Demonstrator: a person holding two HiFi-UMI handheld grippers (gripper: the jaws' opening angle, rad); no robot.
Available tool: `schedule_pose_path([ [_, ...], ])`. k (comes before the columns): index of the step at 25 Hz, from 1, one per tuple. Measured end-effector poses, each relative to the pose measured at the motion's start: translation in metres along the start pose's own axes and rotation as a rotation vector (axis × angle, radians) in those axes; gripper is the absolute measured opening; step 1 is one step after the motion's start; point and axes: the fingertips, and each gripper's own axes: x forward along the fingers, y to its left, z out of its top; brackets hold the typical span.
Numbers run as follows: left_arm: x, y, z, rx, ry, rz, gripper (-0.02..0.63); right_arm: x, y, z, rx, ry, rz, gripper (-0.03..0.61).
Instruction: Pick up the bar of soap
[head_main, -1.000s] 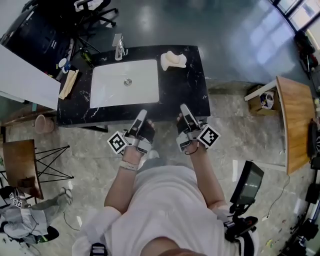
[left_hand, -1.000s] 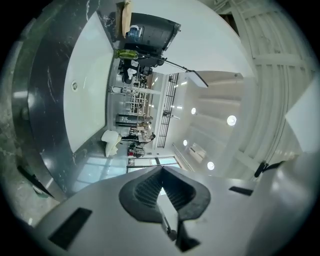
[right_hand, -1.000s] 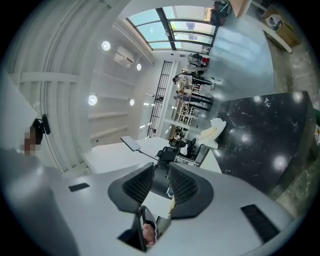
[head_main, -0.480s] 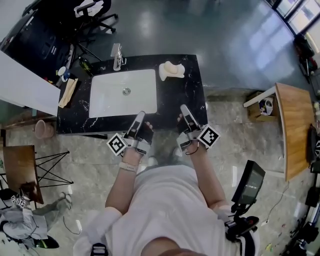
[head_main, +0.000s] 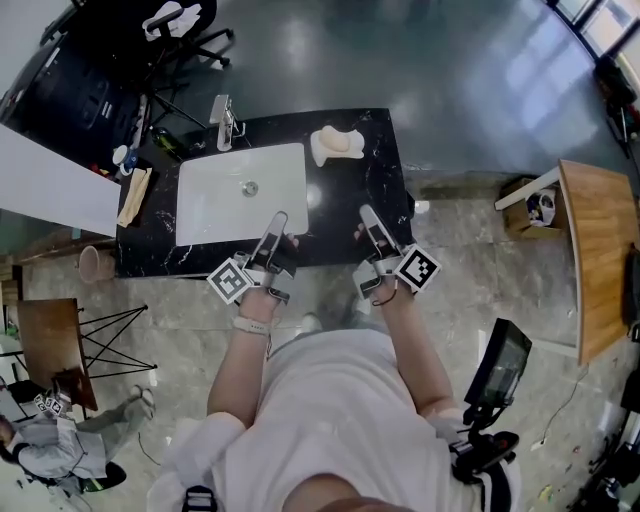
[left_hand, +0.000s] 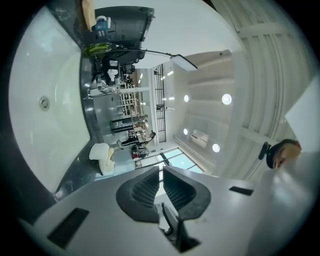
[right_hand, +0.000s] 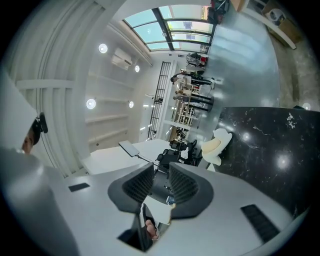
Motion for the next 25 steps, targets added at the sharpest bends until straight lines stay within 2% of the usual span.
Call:
schedule_pose_path([
  [5, 0.03, 0.012, 0.008, 0.229, 0.127, 0.079, 0.009, 0.008, -0.013, 0.01, 0.024, -0.002, 0.006, 0.11],
  [8, 0.053, 0.017, 0.015, 0.439, 0.232, 0.127, 0.009, 0.012, -0.02, 0.016, 0.041, -0.007, 0.009, 0.11],
  [11, 0.08, 0.023, 0.015, 0.618, 0.333, 0.12, 0.009, 0.017, -0.029, 0.023, 0.048, -0.008, 0.011, 0.11],
  [17, 0.13, 0.06, 0.011, 0.834, 0.523, 0.186, 0.015, 0.028, -0.046, 0.029, 0.066, 0.007, 0.011, 0.11],
  [21, 0.16, 0.1, 0.007, 0.979, 0.685, 0.25, 0.099, 0.036, -0.057, 0.035, 0.072, 0.015, 0.012, 0.11],
  [25, 0.185, 0.137, 0.006, 1.158, 0.834, 0.284, 0.138, 0.037, -0.07, 0.041, 0.066, 0.016, -0.008, 0.11],
])
